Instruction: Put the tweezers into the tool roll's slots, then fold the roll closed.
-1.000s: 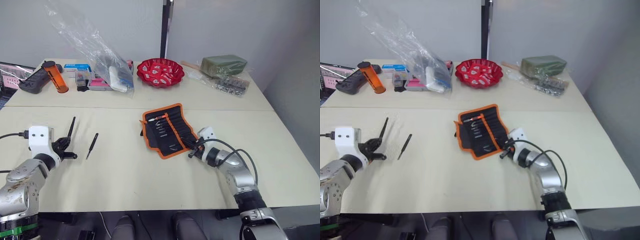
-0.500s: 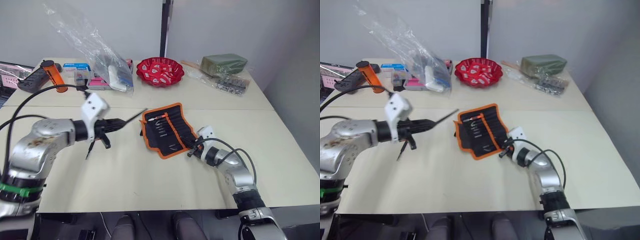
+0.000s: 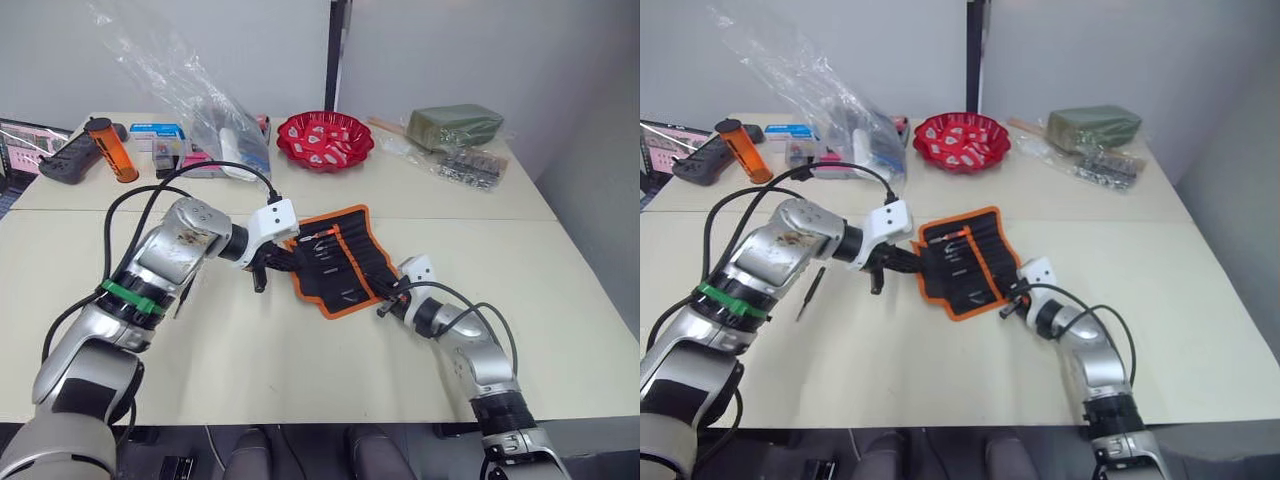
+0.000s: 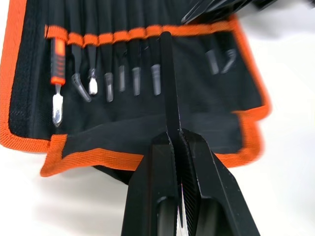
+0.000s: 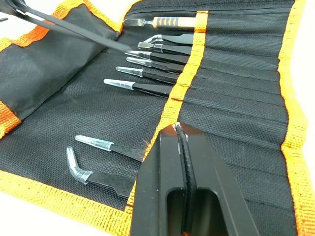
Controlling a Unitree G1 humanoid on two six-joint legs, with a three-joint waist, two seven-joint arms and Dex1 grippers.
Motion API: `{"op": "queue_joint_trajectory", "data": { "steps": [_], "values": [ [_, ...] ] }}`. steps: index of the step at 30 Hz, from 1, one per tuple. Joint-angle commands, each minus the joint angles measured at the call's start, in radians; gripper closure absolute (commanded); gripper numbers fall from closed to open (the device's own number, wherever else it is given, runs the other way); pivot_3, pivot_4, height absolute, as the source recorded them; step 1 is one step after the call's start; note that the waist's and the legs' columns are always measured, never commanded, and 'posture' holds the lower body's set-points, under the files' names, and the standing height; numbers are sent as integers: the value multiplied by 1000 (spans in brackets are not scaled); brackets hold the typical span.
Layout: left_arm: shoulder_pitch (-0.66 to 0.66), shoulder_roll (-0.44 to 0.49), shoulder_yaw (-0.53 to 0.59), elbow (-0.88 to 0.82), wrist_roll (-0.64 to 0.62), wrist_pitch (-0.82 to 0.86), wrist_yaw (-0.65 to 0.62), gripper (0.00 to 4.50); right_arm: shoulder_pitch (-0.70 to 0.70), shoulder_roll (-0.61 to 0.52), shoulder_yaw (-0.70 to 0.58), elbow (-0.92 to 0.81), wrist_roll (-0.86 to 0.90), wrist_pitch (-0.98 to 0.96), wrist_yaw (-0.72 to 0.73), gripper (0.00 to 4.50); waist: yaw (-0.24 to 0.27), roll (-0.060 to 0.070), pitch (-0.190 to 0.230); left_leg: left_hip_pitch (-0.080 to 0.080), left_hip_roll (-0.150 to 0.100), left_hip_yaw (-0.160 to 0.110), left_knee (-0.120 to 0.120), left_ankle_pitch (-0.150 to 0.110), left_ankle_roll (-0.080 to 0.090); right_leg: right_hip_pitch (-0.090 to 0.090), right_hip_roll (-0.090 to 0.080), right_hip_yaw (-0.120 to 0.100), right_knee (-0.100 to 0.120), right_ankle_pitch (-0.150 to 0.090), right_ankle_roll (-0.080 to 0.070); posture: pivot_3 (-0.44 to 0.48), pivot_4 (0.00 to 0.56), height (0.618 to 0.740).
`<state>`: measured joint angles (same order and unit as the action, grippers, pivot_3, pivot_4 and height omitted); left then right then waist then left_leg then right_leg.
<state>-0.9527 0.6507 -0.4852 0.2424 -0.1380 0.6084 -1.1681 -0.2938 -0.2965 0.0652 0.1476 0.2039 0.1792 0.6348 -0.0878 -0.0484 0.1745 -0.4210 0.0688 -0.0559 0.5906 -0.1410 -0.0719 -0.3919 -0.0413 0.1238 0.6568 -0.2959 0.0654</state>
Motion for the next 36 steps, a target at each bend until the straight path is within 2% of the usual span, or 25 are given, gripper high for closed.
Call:
{"op": "queue_joint_trajectory", "data": {
  "steps": [1, 6, 17, 23, 30, 36],
  "values": [
    [-52, -38, -17, 48, 53, -48, -29, 4487, 46, 3, 34, 15, -23, 52, -7, 4500, 2, 0, 0, -1, 0, 0, 0, 0, 0, 0, 0, 0, 0, 0, 0, 0, 150, 729],
    [-84, -70, -46, 99, 118, -93, -69, 4487, 59, -2, 27, -1, -20, 55, -20, 4500, 3, 2, 1, -1, 0, 0, 0, 0, 0, -1, 0, 0, 0, 0, 0, 0, 150, 729],
    [-107, -146, -37, 160, 194, -133, -87, 4487, 65, -3, 25, -6, -19, 51, -31, 4500, 18, 2, 1, -1, 0, 0, 1, 0, 0, -1, 0, 0, 1, 0, 0, 0, 150, 729],
    [-102, -201, -25, 180, 235, -165, -22, 4487, 70, -6, 24, -12, -20, 51, -30, 4500, 21, 2, 1, -1, -1, -1, 2, 0, 0, 0, 0, 0, 1, 0, 1, 0, 150, 729],
    [-86, -248, -18, 154, 224, -131, -27, 4487, 73, -8, 23, -18, -20, 55, -31, 4500, 21, 2, 1, -1, -1, -1, 2, 0, 0, 1, 0, 0, 1, 0, 1, 0, 150, 729],
    [-99, -297, -22, 236, 254, -206, 30, 4487, 72, -10, 27, -18, -18, 58, -24, 4500, 23, 2, 1, -1, -1, -2, 2, 0, 0, 2, 0, 0, 1, 0, 1, 0, 150, 729]
  ]
}}
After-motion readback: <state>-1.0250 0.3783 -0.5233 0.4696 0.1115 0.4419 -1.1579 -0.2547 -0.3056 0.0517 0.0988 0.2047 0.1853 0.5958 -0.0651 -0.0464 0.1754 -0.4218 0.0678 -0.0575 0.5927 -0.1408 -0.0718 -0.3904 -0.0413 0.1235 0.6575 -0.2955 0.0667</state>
